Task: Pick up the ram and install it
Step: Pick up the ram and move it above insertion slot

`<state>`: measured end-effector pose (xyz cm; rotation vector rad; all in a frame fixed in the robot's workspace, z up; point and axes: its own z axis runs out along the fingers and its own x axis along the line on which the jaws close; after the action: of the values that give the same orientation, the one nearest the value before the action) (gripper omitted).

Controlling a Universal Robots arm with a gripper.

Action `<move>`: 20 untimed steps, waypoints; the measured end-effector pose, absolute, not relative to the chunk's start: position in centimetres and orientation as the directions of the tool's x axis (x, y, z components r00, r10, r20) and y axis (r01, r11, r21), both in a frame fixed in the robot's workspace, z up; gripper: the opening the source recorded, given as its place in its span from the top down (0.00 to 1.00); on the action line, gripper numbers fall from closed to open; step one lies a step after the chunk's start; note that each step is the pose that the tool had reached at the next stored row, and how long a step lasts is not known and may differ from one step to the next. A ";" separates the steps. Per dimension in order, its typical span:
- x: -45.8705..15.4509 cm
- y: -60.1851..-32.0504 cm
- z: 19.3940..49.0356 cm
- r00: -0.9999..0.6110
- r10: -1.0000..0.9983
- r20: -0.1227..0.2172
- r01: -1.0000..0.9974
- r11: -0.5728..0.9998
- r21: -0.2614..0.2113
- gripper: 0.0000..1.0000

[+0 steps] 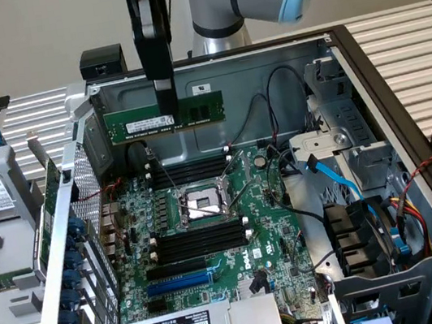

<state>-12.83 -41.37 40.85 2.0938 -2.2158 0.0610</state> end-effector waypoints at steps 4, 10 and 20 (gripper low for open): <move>-12.7 -41.3 40.9 -0.055 -0.994 0.093 -0.998 0.058 0.035 0.88; -12.6 -41.1 40.8 -0.057 -0.994 0.091 -0.998 0.060 0.035 0.88; -12.6 -39.4 40.7 -0.062 -0.994 0.091 -0.997 0.066 0.035 0.88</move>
<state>-12.59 -39.44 40.72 2.0868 -2.2256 0.0566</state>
